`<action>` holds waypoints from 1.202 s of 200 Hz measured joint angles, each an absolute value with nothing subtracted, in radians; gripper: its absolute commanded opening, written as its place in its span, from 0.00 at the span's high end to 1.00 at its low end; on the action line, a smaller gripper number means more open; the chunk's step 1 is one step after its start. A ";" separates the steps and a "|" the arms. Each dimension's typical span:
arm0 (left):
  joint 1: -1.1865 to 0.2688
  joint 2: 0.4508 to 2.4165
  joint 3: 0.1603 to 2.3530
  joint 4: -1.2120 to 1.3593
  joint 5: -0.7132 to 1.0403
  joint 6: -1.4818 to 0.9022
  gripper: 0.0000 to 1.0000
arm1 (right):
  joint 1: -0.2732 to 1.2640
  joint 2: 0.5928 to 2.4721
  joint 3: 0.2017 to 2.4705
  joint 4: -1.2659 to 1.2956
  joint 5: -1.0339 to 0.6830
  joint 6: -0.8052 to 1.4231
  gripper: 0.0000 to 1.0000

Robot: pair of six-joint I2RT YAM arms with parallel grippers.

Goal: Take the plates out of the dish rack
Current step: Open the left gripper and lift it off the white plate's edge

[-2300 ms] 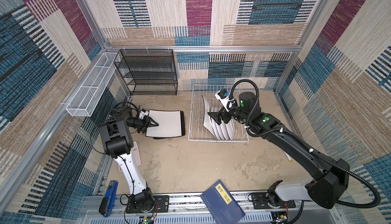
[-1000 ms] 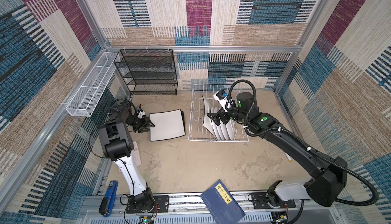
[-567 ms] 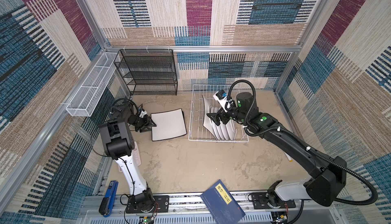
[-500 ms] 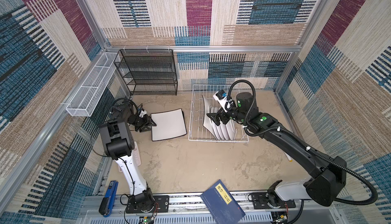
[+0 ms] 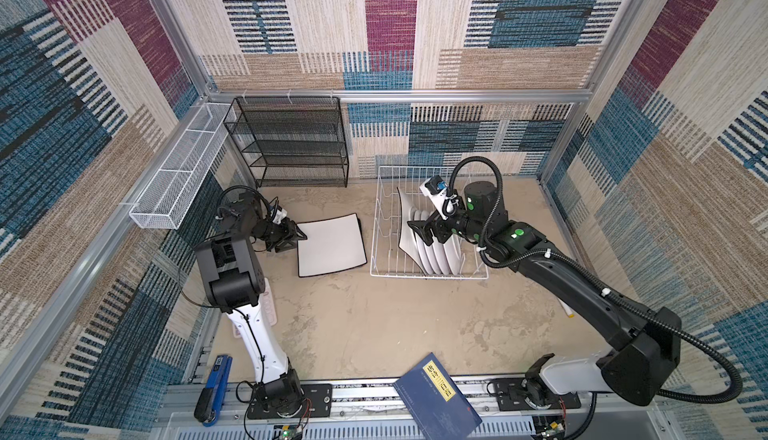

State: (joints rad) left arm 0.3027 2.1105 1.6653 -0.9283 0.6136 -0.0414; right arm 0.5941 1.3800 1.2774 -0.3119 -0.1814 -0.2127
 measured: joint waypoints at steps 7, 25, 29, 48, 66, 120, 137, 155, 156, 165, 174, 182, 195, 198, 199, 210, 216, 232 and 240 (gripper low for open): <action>0.302 2.112 1.665 -0.923 0.618 -0.042 0.48 | 0.595 1.380 1.277 -0.312 -0.182 -0.210 0.01; 0.300 2.117 1.665 -0.914 0.632 -0.049 0.49 | 0.595 1.378 1.277 -0.312 -0.182 -0.207 0.01; 0.300 2.117 1.665 -0.913 0.634 -0.049 0.49 | 0.595 1.378 1.277 -0.312 -0.182 -0.206 0.01; 0.301 2.117 1.664 -0.905 0.636 -0.051 0.49 | 0.595 1.374 1.277 -0.312 -0.182 -0.202 0.01; 0.301 2.119 1.664 -0.899 0.643 -0.053 0.49 | 0.595 1.369 1.277 -0.312 -0.180 -0.199 0.01; 0.300 2.141 1.673 -0.886 0.660 -0.065 0.51 | 0.595 1.356 1.272 -0.312 -0.173 -0.194 0.01; 0.300 2.131 1.670 -0.885 0.659 -0.068 0.50 | 0.595 1.356 1.271 -0.312 -0.173 -0.192 0.01; 0.300 2.096 1.656 -0.883 0.651 -0.068 0.53 | 0.595 1.356 1.271 -0.312 -0.173 -0.191 0.01; 0.300 2.094 1.655 -0.883 0.650 -0.068 0.53 | 0.595 1.356 1.271 -0.312 -0.173 -0.191 0.01; 0.300 2.073 1.650 -0.880 0.634 -0.072 0.58 | 0.595 1.357 1.271 -0.312 -0.173 -0.191 0.01; 0.300 2.054 1.645 -0.877 0.611 -0.072 0.61 | 0.595 1.359 1.271 -0.312 -0.173 -0.191 0.01; 0.299 2.040 1.640 -0.877 0.587 -0.073 0.66 | 0.595 1.361 1.271 -0.312 -0.172 -0.191 0.01; 0.299 2.021 1.632 -0.876 0.547 -0.076 0.75 | 0.595 1.363 1.271 -0.312 -0.172 -0.191 0.01; 0.299 2.018 1.629 -0.876 0.537 -0.079 0.76 | 0.595 1.363 1.270 -0.312 -0.171 -0.190 0.01; 0.299 2.017 1.629 -0.876 0.535 -0.079 0.76 | 0.595 1.363 1.270 -0.312 -0.172 -0.190 0.01; 0.299 2.006 1.619 -0.872 0.491 -0.083 0.83 | 0.595 1.363 1.267 -0.311 -0.169 -0.187 0.01; 0.299 2.003 1.615 -0.871 0.465 -0.087 0.88 | 0.595 1.363 1.265 -0.311 -0.162 -0.187 0.01; 0.299 2.001 1.609 -0.869 0.390 -0.102 0.99 | 0.595 1.362 1.258 -0.311 -0.153 -0.187 0.01; 0.299 2.003 1.608 -0.869 0.356 -0.109 1.00 | 0.594 1.360 1.254 -0.311 -0.149 -0.187 0.01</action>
